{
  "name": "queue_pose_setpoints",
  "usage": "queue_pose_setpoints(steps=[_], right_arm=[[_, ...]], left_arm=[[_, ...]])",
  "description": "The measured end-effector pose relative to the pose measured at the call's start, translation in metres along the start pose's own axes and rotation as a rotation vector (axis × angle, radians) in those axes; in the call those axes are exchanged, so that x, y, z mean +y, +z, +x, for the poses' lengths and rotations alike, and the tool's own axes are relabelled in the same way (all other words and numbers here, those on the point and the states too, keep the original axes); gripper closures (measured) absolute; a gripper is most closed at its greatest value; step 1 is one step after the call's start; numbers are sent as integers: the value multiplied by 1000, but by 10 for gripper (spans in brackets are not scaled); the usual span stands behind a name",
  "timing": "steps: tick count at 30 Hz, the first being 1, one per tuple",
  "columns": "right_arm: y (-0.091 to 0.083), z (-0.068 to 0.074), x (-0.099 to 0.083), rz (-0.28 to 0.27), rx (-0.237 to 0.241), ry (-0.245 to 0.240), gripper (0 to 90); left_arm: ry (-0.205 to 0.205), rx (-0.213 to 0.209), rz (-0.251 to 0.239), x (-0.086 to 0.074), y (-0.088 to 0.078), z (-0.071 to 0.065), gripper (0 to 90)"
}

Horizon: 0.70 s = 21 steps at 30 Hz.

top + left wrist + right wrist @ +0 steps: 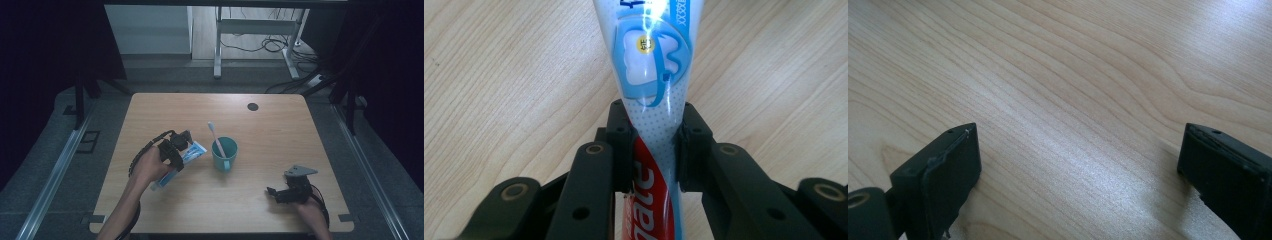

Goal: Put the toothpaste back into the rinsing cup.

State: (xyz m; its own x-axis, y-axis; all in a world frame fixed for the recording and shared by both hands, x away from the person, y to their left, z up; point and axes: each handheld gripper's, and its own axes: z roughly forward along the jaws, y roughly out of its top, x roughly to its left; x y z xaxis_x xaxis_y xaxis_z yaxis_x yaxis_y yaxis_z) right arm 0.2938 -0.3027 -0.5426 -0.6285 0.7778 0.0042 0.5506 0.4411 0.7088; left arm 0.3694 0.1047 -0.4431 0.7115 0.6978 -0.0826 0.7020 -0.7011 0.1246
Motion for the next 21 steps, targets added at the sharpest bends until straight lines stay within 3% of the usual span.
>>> queue_pose_setpoints(steps=[10,21], right_arm=[[0,0,0,0,0,0,34],[0,0,0,-2,2,-2,35]], left_arm=[[20,-12,-68,-6,-12,-3,728],[58,-25,-184,-14,-29,-8,728]])
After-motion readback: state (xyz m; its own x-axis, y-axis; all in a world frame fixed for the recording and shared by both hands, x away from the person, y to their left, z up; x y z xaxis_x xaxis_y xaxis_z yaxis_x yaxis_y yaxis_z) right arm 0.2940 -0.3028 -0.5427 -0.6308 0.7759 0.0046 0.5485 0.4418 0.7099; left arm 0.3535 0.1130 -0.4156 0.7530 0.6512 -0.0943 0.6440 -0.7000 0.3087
